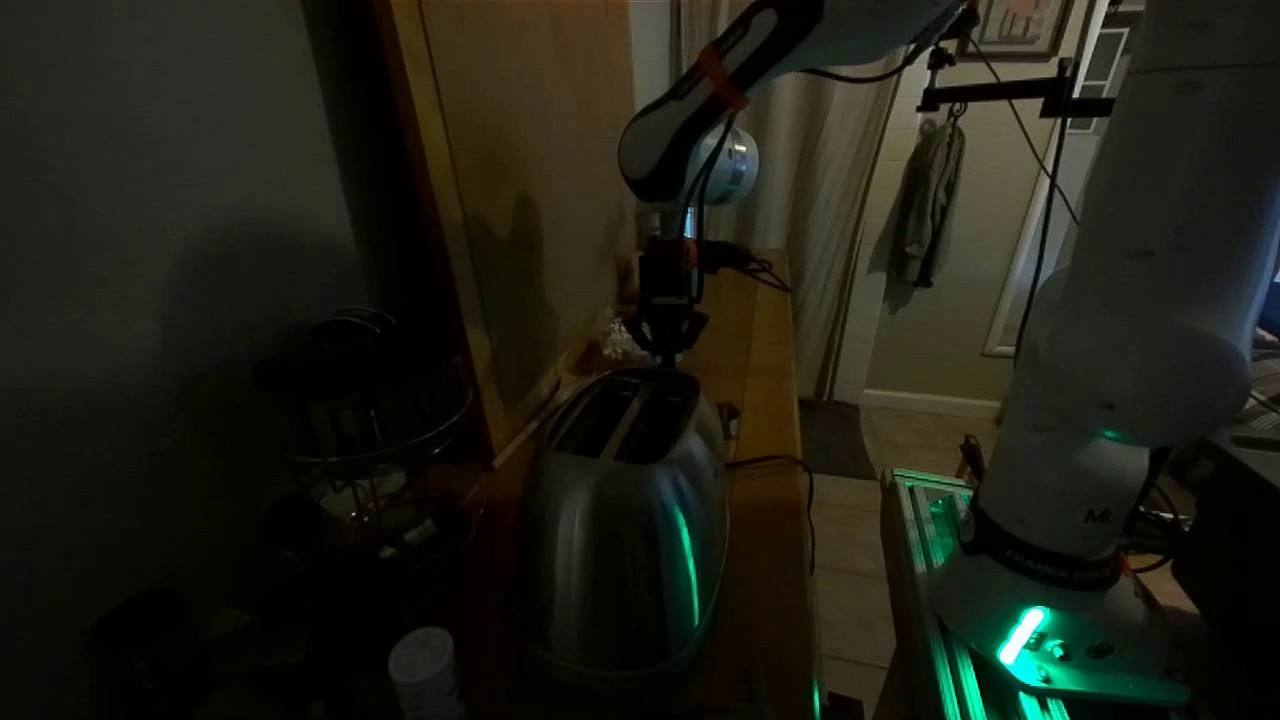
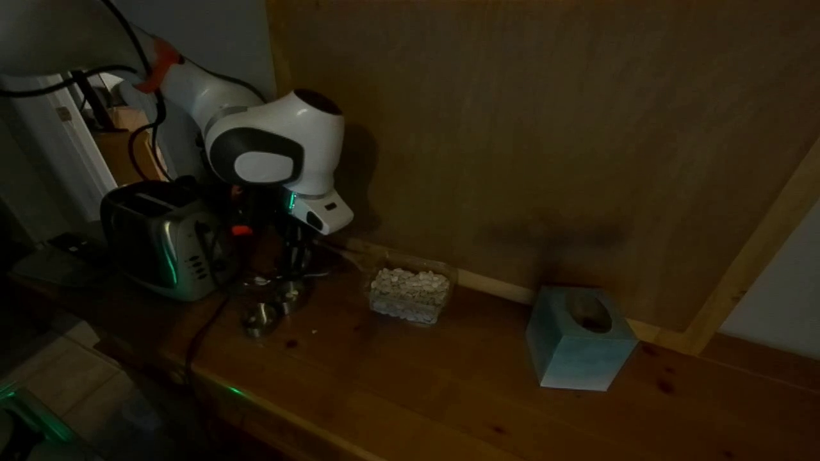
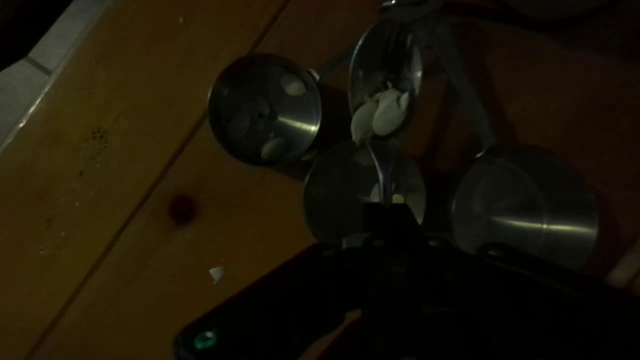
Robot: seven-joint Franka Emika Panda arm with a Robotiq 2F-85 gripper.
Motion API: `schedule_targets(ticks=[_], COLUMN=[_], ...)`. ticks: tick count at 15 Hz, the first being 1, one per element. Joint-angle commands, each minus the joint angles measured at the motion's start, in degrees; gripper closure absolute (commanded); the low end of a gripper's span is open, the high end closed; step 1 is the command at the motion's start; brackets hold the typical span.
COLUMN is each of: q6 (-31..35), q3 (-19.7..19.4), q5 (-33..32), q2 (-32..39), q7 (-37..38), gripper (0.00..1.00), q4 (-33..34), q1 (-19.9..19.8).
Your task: Put one white object on the silver spoon then lift the spoon and put the object in the silver bowl.
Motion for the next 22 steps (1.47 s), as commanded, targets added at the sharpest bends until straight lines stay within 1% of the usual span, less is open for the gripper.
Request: schedule_targets(ticks=[1, 7, 8, 10, 12, 13, 14, 20, 22], q6=[2.53, 13.47, 10.07, 11.65, 11.82, 11.82, 14.42, 24.23, 26.39], q3=[0.73, 1.31, 1.07, 1.15, 1.16, 1.16, 1.43, 2.13, 2.44], q5=[2.91, 6.69, 4.24, 4.72, 4.80, 4.81, 4.47, 7.97, 10.39], q2=[-2.48, -1.35, -0.80, -0.69, -0.68, -0.68, -0.46, 0.36, 0.28], q7=[-3.10, -4.62, -2.88, -3.22, -3.26, -3.27, -2.11, -2.35, -3.44], gripper=[0.98, 0.98, 0.93, 0.93, 0.93, 0.98, 0.98, 0.98, 0.98], q4=[-1.54, -1.60, -0.34, -0.36, -0.37, -0.37, -1.20, -3.56, -4.50], q1=[0.66, 1.24, 0.90, 1.02, 1.08, 1.09, 1.32, 2.03, 2.21])
